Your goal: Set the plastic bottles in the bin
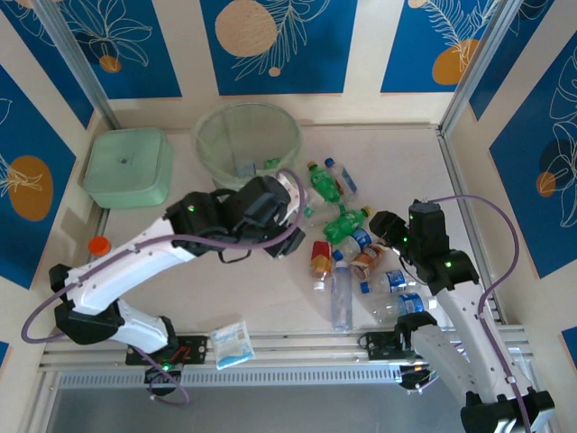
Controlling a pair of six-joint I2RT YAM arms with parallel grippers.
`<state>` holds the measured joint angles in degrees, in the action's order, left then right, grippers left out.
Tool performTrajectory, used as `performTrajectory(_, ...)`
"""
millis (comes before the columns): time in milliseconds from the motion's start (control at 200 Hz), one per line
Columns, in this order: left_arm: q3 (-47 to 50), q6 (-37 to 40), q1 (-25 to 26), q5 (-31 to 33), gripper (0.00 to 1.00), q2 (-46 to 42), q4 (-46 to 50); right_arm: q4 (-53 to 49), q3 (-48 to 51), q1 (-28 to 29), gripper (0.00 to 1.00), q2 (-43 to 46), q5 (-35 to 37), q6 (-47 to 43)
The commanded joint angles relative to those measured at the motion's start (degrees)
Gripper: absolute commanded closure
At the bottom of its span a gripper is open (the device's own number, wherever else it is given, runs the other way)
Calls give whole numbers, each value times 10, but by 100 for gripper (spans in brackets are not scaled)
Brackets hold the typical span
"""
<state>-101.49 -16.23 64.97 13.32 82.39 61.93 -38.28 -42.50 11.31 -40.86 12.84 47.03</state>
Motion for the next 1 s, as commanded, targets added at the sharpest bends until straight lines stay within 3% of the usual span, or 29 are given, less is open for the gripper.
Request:
performTrajectory(0,-82,61,-15,65,49,33,67,-2,8,-3,30,11,-5,9)
performTrajectory(220,-177,114,-112,79,49,78,36,1,14,-3,30,11,-9,7)
performTrajectory(470,-204,118,-217,50,49,110,-51,-5,9,-3,30,16,-9,2)
performTrajectory(625,-237,127,-245,46,48,143,-57,-8,10,-3,30,22,-6,0)
performTrajectory(995,-203,130,-325,24,48,198,-99,-4,12,-3,30,20,-16,-1)
